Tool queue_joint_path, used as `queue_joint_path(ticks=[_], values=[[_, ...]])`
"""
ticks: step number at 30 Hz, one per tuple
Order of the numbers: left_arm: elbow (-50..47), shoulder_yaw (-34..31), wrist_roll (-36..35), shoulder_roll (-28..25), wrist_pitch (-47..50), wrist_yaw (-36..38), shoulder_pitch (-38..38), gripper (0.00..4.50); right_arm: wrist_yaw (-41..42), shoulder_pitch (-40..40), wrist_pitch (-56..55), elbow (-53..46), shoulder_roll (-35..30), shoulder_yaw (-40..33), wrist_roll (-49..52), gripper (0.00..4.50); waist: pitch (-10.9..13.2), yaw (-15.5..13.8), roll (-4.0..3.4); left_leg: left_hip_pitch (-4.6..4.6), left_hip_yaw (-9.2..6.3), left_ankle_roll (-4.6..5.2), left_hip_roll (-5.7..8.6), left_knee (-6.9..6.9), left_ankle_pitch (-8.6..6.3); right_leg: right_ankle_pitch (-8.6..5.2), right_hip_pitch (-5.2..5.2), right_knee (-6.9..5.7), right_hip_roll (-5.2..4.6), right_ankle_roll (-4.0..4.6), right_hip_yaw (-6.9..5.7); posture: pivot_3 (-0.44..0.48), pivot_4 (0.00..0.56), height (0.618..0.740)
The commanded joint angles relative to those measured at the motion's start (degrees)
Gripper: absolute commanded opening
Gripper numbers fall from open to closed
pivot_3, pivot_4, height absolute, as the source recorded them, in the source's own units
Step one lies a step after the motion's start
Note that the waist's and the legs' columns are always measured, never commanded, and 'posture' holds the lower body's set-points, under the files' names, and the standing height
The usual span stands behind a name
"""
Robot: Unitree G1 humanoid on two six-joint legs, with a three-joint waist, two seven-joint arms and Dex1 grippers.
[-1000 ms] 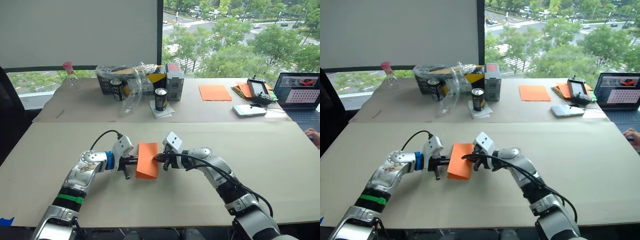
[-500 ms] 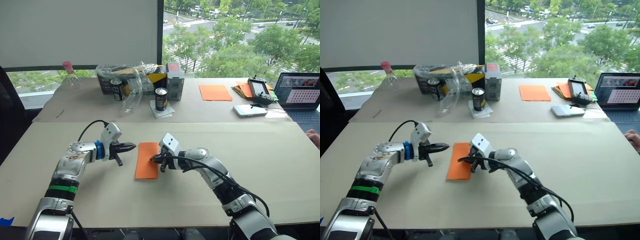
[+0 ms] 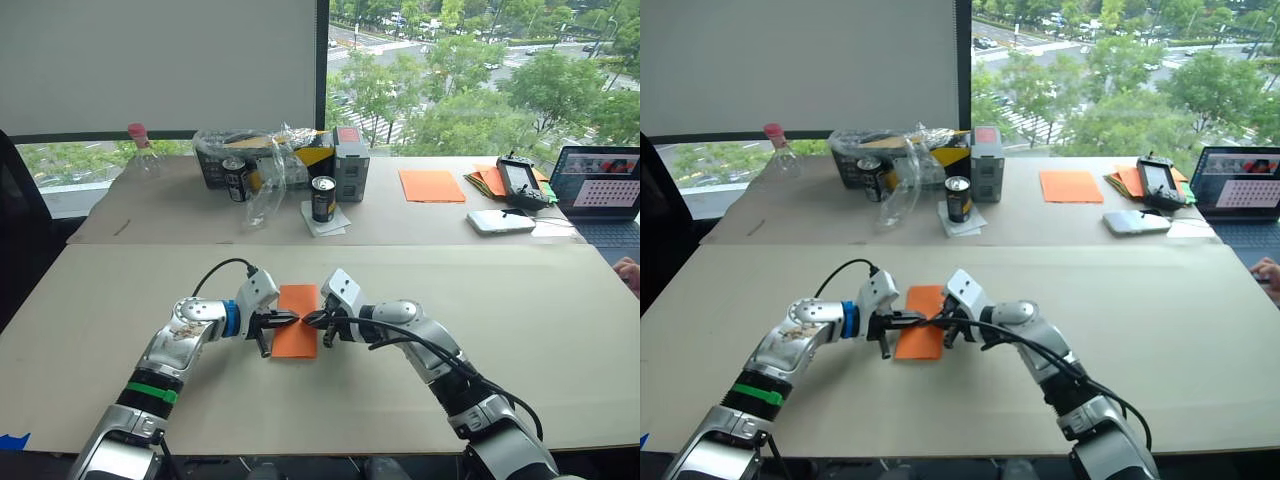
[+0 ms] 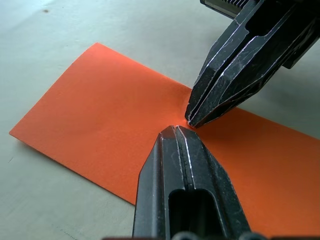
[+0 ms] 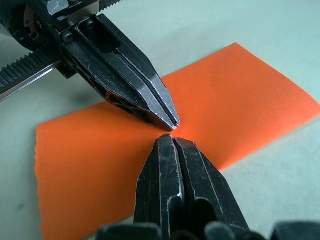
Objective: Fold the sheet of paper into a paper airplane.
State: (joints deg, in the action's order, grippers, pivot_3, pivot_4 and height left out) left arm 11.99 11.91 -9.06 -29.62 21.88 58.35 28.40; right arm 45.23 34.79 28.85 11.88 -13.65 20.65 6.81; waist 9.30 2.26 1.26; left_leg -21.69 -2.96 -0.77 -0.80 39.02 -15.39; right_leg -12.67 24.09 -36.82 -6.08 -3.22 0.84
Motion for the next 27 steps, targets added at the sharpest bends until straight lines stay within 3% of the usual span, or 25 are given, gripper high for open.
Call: queue_joint_path(ticks=[1, 8, 18, 27], values=[[0.9, 2.7, 2.3, -0.3, 0.5, 0.2, -2.0, 0.0, -1.9, 0.2, -3.7, 5.3, 0.3, -1.3, -1.8, 0.03, 0.0, 0.0, 0.0, 0.05, 0.01, 0.0, 0.0, 0.0, 0.0, 0.0, -0.04, 0.0, 0.0, 0.0, 0.0, 0.0, 0.15, 0.715], [0.5, 2.9, 2.8, -0.9, 0.1, 0.1, -2.6, 0.0, -3.3, 5.3, -9.1, 15.6, 1.0, -3.6, -2.8, 0.03, 0.0, 0.0, -0.01, 0.27, 0.03, 0.0, 0.0, -0.02, 0.0, 0.0, -0.2, 0.0, 0.0, 0.0, 0.03, 0.0, 0.15, 0.715], [-0.8, 2.6, 2.6, -1.3, 0.7, -0.1, -3.5, 0.0, -4.1, 15.9, -23.2, 40.8, 4.6, -5.3, -6.3, 0.03, 0.0, 0.2, -0.03, 0.45, 0.06, 0.0, -0.01, -0.12, 0.0, -0.01, -0.3, -0.01, 0.01, 0.02, 0.08, 0.0, 0.15, 0.715], [-1.6, 2.3, 2.3, -1.4, 1.2, -0.6, -4.1, 0.0, -4.6, 17.6, -32.9, 42.4, 4.8, -8.9, -5.9, 0.03, 0.0, 0.2, -0.05, 0.56, 0.04, 0.0, -0.01, -0.16, 0.0, -0.02, -0.45, 0.03, 0.01, 0.02, 0.07, 0.0, 0.15, 0.715]])
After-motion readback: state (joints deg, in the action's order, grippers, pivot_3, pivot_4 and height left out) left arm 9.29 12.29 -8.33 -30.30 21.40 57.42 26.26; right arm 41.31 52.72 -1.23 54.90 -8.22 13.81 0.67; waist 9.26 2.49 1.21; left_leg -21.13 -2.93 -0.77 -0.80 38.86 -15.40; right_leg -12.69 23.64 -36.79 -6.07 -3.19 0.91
